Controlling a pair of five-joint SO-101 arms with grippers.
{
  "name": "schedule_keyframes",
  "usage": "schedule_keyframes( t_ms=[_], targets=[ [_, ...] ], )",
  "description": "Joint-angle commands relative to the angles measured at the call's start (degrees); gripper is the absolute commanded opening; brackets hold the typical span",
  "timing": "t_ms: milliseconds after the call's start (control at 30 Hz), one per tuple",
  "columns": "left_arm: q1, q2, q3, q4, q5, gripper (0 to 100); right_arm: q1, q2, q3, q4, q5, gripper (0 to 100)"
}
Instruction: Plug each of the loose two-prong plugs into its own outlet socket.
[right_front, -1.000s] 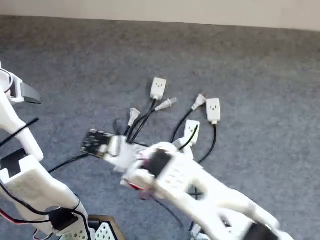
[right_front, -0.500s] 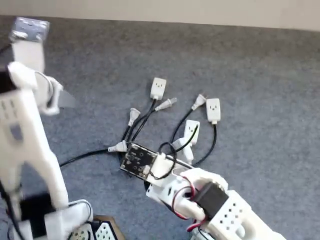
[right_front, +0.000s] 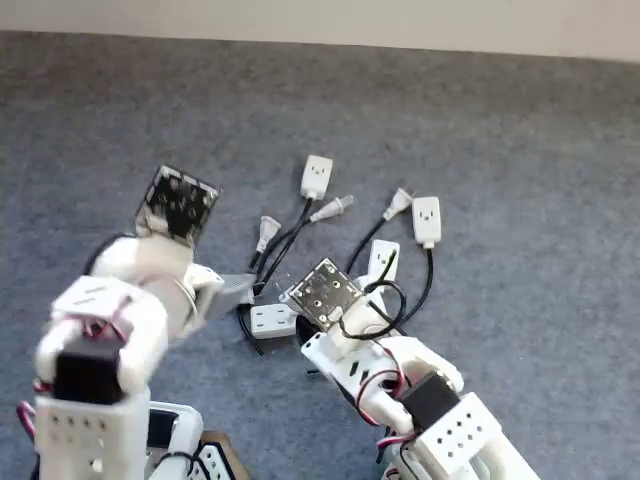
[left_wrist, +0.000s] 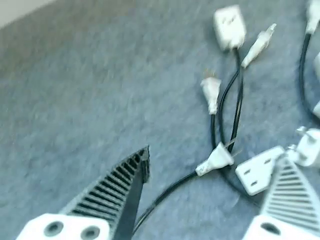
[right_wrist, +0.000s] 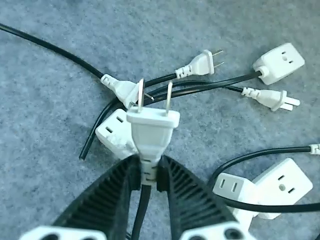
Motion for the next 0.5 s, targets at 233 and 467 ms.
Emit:
schedule_keyframes(
  t_ms=[233, 467],
  targets=[
    [8.0, -13.4, 20.3, -12.6, 6.9, 43, -7.1, 10.1, -3.2, -3.3, -2.4, 0.6],
    [3.8, -13.2, 27.7, -18.2, 6.5, 43, -6.9, 10.3, -10.0, 2.0, -2.0, 0.6]
  ],
)
